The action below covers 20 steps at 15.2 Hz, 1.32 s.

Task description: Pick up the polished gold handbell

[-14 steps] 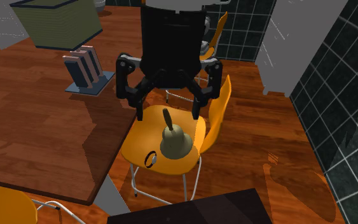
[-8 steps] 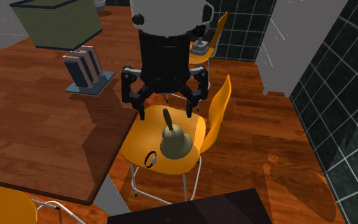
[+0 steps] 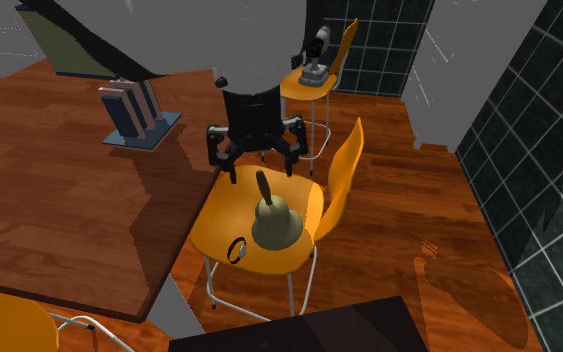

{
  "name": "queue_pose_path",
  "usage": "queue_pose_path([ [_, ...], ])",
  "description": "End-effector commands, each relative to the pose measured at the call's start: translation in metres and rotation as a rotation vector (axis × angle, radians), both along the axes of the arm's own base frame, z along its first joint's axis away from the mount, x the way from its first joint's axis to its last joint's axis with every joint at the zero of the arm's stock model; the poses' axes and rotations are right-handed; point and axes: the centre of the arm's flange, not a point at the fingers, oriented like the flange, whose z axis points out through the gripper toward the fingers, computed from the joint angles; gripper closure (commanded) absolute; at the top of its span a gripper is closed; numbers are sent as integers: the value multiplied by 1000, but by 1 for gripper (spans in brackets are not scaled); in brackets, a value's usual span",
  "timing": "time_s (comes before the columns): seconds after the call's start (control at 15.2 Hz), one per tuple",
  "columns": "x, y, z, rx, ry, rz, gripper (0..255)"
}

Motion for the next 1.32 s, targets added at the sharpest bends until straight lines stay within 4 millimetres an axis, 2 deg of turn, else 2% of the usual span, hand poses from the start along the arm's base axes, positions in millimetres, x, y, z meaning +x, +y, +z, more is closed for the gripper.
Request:
queue_pose_path([
  [0.0,18,4,-17,-21,-12,8,0],
  [0.66,110,11,-96,-121,-60,42,0],
  [1.12,110,11,-133,-121,-60,42,0],
  [1.25,109,11,-136,-121,-60,42,0],
])
